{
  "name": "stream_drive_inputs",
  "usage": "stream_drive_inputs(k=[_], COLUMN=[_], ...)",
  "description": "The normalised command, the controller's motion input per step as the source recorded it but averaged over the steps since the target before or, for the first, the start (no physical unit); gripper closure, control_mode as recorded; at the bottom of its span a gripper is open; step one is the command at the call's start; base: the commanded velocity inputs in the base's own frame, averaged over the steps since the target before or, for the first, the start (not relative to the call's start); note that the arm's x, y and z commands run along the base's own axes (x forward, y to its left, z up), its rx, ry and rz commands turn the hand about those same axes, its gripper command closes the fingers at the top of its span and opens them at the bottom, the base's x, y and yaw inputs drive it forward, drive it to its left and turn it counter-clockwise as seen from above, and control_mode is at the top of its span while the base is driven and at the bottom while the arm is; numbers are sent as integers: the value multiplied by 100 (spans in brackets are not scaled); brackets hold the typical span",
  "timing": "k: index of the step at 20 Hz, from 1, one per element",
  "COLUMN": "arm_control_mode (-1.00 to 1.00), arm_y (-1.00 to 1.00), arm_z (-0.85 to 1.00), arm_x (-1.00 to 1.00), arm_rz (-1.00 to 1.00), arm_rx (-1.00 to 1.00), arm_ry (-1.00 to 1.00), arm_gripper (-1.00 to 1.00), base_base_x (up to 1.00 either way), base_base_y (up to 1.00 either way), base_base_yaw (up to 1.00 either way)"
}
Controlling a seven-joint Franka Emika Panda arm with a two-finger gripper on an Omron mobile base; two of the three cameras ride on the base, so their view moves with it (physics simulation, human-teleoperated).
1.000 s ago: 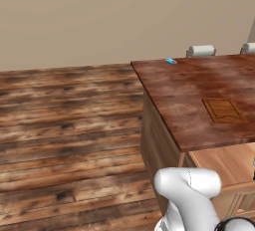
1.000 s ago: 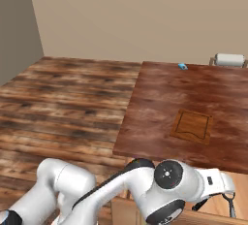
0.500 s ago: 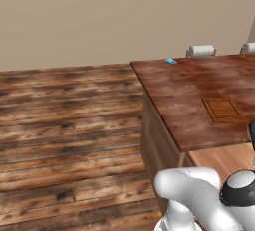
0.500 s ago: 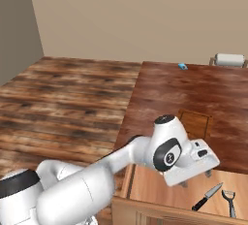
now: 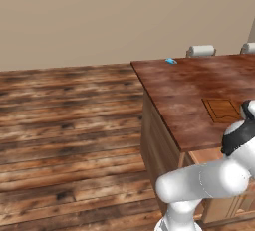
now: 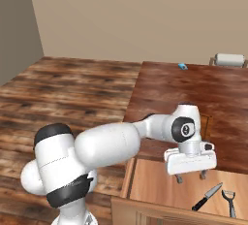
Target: Open the drawer on the right and place the cutting tools on the cutting board.
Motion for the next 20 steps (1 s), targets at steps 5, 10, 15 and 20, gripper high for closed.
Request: stream_drive_inputs(k=[5,10,15,20], arm_control_mode=[-100,-100,-100,-100], arm_y=[0,0,12,27], arm_z=[-4,-7,-9,-15], arm_x=[-8,-29,-34,-9], arm_rz=[-2,-6,-11,-19], arm_rx=[43,33,10,0], arm_ry=[13,-3,-27,-32], arm_gripper=[-100,-100,-100,-100], base_base_x=[0,0,0,0], base_base_y=[0,0,0,0], base_base_yaw=[0,0,0,0])
